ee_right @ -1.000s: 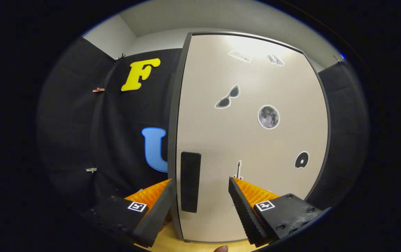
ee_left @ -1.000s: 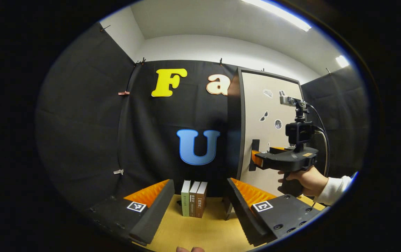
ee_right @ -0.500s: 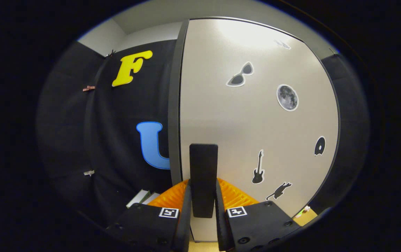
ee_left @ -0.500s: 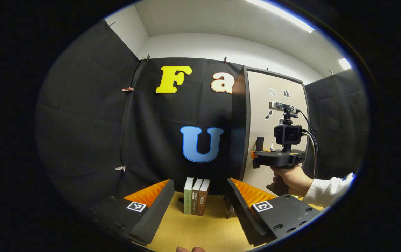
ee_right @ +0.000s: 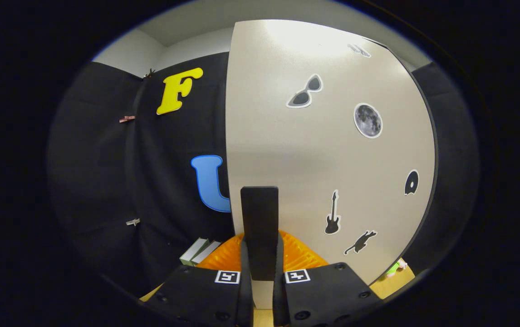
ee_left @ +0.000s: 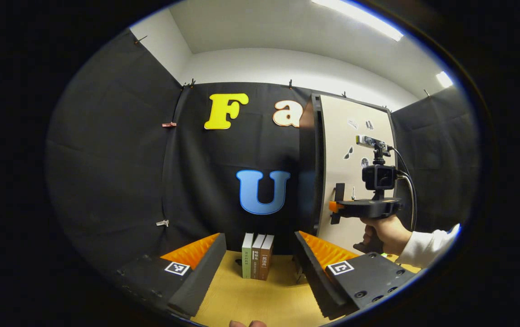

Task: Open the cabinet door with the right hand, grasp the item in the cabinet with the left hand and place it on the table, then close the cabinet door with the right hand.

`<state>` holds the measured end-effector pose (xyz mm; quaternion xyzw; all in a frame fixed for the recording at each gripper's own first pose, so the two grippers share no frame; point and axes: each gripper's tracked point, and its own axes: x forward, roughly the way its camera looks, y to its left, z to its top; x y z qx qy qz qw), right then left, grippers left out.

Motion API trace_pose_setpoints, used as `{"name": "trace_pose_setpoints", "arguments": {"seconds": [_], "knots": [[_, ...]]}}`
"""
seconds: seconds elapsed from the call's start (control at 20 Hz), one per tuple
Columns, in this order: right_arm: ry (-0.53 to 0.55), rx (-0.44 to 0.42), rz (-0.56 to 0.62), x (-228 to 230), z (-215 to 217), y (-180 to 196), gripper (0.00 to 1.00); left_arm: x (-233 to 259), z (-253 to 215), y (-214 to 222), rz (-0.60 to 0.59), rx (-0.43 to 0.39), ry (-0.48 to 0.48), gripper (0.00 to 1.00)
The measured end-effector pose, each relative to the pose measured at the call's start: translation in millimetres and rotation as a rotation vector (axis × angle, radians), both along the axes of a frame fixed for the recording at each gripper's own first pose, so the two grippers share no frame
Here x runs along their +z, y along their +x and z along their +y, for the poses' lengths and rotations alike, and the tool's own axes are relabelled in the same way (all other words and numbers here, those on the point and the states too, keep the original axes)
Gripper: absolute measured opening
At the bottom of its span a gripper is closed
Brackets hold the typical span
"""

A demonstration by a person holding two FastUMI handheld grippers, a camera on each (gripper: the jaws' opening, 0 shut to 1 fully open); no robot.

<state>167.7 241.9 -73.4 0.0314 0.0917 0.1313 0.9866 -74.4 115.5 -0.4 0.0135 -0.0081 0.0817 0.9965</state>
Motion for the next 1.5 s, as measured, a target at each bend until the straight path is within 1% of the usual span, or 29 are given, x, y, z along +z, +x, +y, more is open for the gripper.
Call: {"name": "trace_pose_setpoints", "arguments": {"seconds": [0.15, 0.3, 0.5, 0.65, 0.8, 1.05, 1.3, 1.5], "knots": [[0.012, 0.039, -0.006, 2, -20, -30, 0.21, 1, -6, -5, -0.007, -0.002, -0.002, 0.94], [0.024, 0.059, -0.006, 5, -38, -63, 0.21, -1, -12, -7, -0.006, -0.003, -0.007, 0.94], [0.030, 0.083, -0.009, 9, -63, -96, 0.21, -3, -21, -9, -0.012, -0.010, -0.010, 0.94], [0.024, 0.095, -0.013, 13, -74, -113, 0.21, -6, -29, -10, -0.012, -0.019, -0.014, 0.94], [0.023, 0.087, -0.019, 19, -93, -128, 0.20, -5, -36, -7, -0.016, -0.031, -0.016, 0.94], [0.019, 0.077, -0.015, 26, -139, -157, 0.20, -6, -49, -2, -0.017, -0.050, -0.015, 0.94], [0.018, 0.024, -0.018, 31, -190, -180, 0.20, -6, -68, 7, -0.013, -0.072, -0.009, 0.94], [-0.041, -0.026, -0.041, 36, -234, -192, 0.19, -5, -87, 12, -0.008, -0.097, -0.005, 0.94]]}}
